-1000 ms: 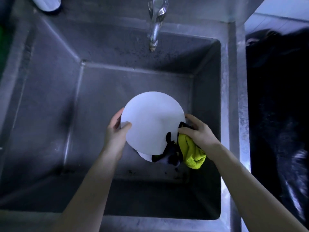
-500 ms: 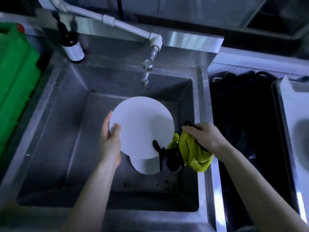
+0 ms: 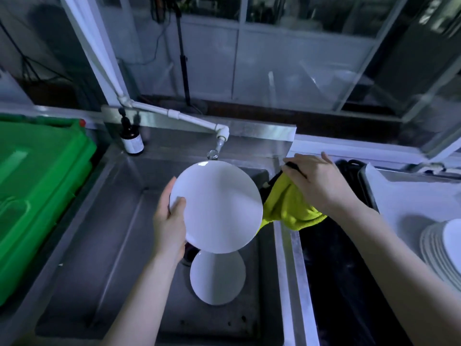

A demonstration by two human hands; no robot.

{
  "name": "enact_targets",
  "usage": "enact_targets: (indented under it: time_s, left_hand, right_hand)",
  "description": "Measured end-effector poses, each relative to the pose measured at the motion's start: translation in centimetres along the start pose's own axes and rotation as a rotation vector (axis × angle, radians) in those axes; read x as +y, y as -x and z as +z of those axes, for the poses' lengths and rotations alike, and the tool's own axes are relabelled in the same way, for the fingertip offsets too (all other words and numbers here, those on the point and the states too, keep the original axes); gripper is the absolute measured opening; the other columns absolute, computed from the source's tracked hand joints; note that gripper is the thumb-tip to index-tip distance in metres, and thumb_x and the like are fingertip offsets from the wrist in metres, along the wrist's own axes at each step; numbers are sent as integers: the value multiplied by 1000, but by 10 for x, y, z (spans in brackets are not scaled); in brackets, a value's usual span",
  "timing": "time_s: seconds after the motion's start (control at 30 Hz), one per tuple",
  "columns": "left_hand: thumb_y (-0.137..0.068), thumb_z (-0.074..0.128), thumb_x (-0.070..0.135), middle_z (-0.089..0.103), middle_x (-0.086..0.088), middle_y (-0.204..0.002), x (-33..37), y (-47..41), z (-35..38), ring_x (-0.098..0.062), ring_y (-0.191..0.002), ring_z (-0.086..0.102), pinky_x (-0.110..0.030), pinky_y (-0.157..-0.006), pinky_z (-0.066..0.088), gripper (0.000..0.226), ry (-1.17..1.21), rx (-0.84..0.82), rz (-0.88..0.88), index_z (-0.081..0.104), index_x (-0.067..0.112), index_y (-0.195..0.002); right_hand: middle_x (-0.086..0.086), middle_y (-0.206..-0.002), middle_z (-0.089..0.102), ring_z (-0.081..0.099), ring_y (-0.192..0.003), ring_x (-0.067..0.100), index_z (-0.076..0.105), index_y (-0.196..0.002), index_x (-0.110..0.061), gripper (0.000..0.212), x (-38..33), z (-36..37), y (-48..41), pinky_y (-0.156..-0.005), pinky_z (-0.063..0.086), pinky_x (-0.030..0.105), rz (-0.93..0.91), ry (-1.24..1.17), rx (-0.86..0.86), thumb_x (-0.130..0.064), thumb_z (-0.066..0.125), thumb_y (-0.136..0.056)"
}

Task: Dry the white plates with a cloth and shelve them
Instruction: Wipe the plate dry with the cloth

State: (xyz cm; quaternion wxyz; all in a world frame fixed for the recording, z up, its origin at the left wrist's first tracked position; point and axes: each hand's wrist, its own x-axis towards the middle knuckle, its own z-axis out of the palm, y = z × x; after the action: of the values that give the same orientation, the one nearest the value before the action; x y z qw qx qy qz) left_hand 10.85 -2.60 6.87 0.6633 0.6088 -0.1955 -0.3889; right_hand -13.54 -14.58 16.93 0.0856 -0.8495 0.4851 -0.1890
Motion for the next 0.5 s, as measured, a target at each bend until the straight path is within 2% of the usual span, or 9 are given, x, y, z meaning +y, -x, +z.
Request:
enact_targets:
  time_s: [0.07, 0.1, 0.17, 0.27, 0.3, 0.37, 0.43, 0.5]
  left_hand:
    - [-95, 52, 20, 60, 28, -134, 9, 3, 4, -1, -125, 57, -33, -101, 49, 49, 3, -11, 23, 60, 65, -113]
    - [-96, 52, 20, 60, 25, -136, 12, 4, 6, -4, -127, 56, -37, -105, 48, 49, 9, -13, 34, 60, 65, -113]
    - [-98, 52, 18, 60, 23, -137, 19, 6, 10, -5, -129, 55, -41, -110, 45, 49, 16, -18, 54, 61, 64, -112]
    - [-101, 51, 16, 61, 23, -135, 28, 9, 16, -4, -127, 56, -41, -112, 45, 48, 26, -31, 74, 61, 61, -113]
    - [-101, 51, 16, 62, 23, -134, 30, 10, 17, -3, -125, 57, -41, -112, 45, 48, 28, -32, 77, 61, 61, -114]
    - [-101, 50, 17, 61, 23, -135, 34, 11, 18, -3, -127, 56, -41, -113, 43, 47, 29, -32, 77, 60, 61, -114]
    - [-101, 49, 17, 58, 24, -137, 37, 12, 19, -5, -132, 52, -39, -112, 43, 47, 45, -16, 62, 60, 61, -113]
    - [-102, 48, 17, 57, 27, -134, 41, 13, 20, -6, -133, 50, -35, -107, 45, 49, 73, -2, 36, 61, 63, -109]
  right_hand:
    - [7, -96, 69, 58, -101, 31, 66, -90, -11, 43, -2, -8, -4, -89, 45, 44, -3, 63, 67, -43, 40, -100]
    - [9, -87, 66, 58, -91, 34, 60, -80, -11, 44, -3, -12, -6, -76, 48, 44, 17, 92, 94, -45, 39, -99]
    - [13, -73, 60, 56, -78, 39, 47, -70, -14, 43, -6, -18, -11, -66, 47, 44, 56, 46, 121, -45, 42, -99]
    - [9, -58, 48, 54, -71, 39, 38, -59, -13, 50, -10, -23, -20, -62, 40, 41, 136, -128, 110, -41, 47, -100]
    - [9, -57, 46, 53, -71, 37, 38, -58, -13, 52, -10, -23, -23, -62, 37, 39, 177, -164, 103, -41, 48, -100]
    - [10, -61, 46, 51, -68, 30, 41, -61, -7, 51, -8, -22, -28, -65, 41, 39, 255, -267, 87, -41, 49, -99]
    - [8, -65, 45, 47, -66, 23, 50, -70, -1, 50, -7, -24, -31, -67, 45, 39, 366, -518, 109, -42, 52, -98]
    - [8, -75, 61, 58, -72, 20, 65, -82, 3, 50, -11, -30, -35, -73, 48, 35, 507, -884, 130, -44, 58, -95]
